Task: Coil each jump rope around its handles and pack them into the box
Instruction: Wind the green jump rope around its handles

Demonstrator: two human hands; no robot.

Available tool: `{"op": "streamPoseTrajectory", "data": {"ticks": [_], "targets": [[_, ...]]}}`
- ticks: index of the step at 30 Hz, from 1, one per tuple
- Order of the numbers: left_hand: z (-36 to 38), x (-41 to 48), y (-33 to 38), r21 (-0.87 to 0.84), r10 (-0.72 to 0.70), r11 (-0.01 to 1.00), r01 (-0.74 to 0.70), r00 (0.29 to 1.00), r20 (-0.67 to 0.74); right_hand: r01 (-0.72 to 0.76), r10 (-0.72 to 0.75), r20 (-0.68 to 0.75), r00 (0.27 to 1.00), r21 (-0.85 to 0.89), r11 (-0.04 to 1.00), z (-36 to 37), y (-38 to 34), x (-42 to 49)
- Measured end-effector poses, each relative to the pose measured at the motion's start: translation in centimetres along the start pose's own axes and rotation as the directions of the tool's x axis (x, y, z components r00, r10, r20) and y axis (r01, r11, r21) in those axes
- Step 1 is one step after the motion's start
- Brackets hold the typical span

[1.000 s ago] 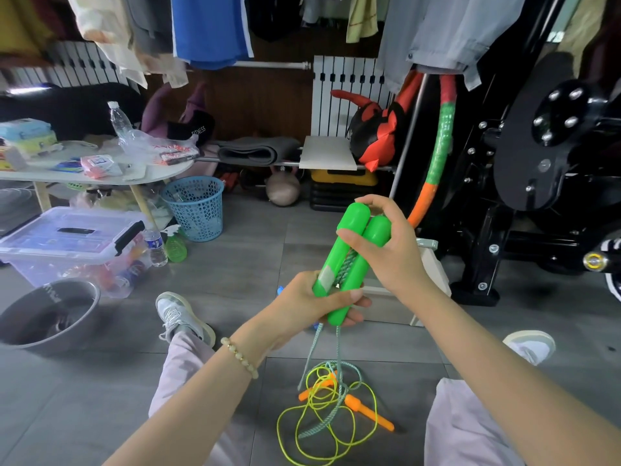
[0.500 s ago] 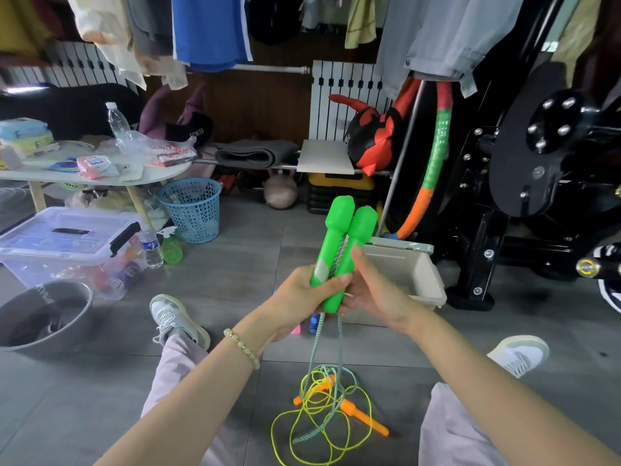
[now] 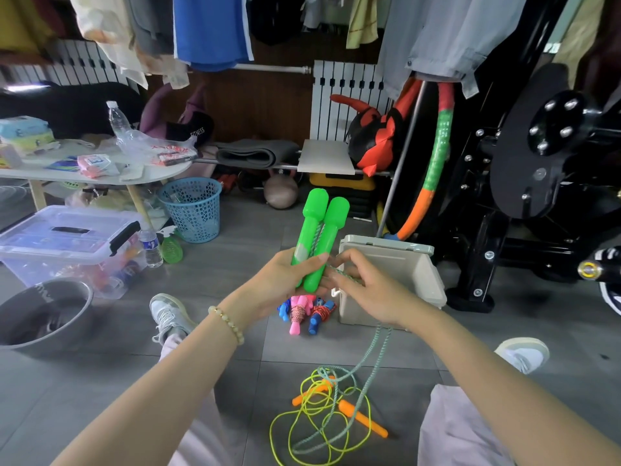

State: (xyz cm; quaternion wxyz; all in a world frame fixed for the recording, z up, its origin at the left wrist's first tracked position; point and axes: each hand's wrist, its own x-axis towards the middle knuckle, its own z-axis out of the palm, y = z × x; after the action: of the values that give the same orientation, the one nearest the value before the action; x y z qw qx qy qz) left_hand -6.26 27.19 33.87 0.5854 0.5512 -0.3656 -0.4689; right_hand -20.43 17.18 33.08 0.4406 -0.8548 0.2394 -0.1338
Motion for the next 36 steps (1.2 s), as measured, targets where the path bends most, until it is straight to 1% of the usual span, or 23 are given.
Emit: {"op": "streamPoseTrajectory", "data": {"ticks": [3,5,7,8,9,11,13,15,17,18,19,22,24,26,27,29,31,33,35,36], "targets": [[-0.6,0.5,0.4,0.039,-0.006,0.999,0.008,0.999,-0.042,0.028,-0.028,-0.005,1.000,-0.043,0.999,-0.6,-0.6,0.0],[-1.4,0.8,0.6,0.076,-0.007,0.997,0.014,0.995,-0.097,0.048,-0.051,-0.021,0.998,-0.144,0.988,-1.1,-1.0,-0.2],[-2.2,1.0,0.6,0.137,-0.024,0.990,0.037,0.996,-0.092,0.078,-0.091,-0.029,0.995,-0.311,0.947,-1.5,-1.6,-0.7],[-2.4,1.1,0.6,0.172,-0.038,0.984,0.050,0.996,-0.077,0.091,-0.108,-0.017,0.994,-0.428,0.899,-1.6,-2.0,-0.8],[-2.5,1.2,0.7,0.200,-0.049,0.978,0.060,0.997,-0.063,0.103,-0.123,0.000,0.992,-0.549,0.830,-1.5,-2.6,-1.0],[-2.6,1.2,0.9,0.230,-0.065,0.971,0.067,0.998,-0.018,0.149,-0.189,0.021,0.982,-0.705,0.693,-1.6,-3.9,-1.1],[-2.7,1.1,1.3,0.273,-0.083,0.960,0.065,0.995,0.054,0.193,-0.250,0.047,0.967,-0.777,0.599,-2.3,-4.8,-0.8],[-2.9,0.9,1.7,0.345,-0.124,0.935,0.077,0.985,0.118,0.215,-0.268,0.081,0.960,-0.826,0.521,-3.4,-5.5,-0.5],[-2.9,0.7,2.1,0.420,-0.181,0.903,0.088,0.965,0.189,0.270,-0.312,0.127,0.942,-0.838,0.474,-4.4,-6.0,-0.4],[-2.7,0.5,2.4,0.447,-0.214,0.890,0.092,0.950,0.229,0.306,-0.346,0.141,0.928,-0.819,0.486,-4.8,-6.1,-0.4],[-2.5,0.4,2.8,0.462,-0.245,0.881,0.099,0.932,0.267,0.334,-0.373,0.140,0.917,-0.782,0.527,-5.1,-6.4,-0.3],[-1.9,0.0,4.2,0.513,-0.309,0.852,0.104,0.891,0.332,0.348,-0.363,0.119,0.924,-0.655,0.671,-5.8,-6.6,0.1],[-1.6,-0.1,5.2,0.604,-0.346,0.793,0.075,0.872,0.345,0.331,-0.332,0.118,0.936,-0.614,0.717,-6.1,-6.6,0.3],[-1.2,-0.2,5.9,0.681,-0.355,0.731,0.033,0.872,0.338,0.329,-0.331,0.107,0.937,-0.586,0.741,-6.3,-6.8,0.3],[-1.1,-0.2,6.1,0.718,-0.341,0.696,0.006,0.883,0.323,0.331,-0.342,0.093,0.935,-0.571,0.751,-6.4,-6.9,0.3],[-0.6,0.0,6.4,0.800,-0.266,0.595,-0.075,0.921,0.285,0.326,-0.351,0.067,0.934,-0.559,0.762,-6.5,-7.4,0.5],[-0.1,0.0,6.5,0.853,-0.185,0.508,-0.119,0.952,0.243,0.298,-0.310,0.074,0.948,-0.546,0.783,-6.6,-7.7,0.8],[0.1,-0.1,6.6,0.880,-0.141,0.458,-0.126,0.967,0.212,0.259,-0.207,0.160,0.965,-0.465,0.847,-7.1,-8.0,1.0],[0.0,-0.1,6.5,0.889,-0.130,0.439,-0.133,0.969,0.210,0.214,-0.110,0.283,0.953,-0.366,0.906,-7.5,-8.3,0.9],[-0.2,0.0,6.5,0.887,-0.128,0.440,-0.141,0.968,0.217,0.203,-0.090,0.323,0.942,-0.335,0.920,-7.7,-8.4,0.8]]}}
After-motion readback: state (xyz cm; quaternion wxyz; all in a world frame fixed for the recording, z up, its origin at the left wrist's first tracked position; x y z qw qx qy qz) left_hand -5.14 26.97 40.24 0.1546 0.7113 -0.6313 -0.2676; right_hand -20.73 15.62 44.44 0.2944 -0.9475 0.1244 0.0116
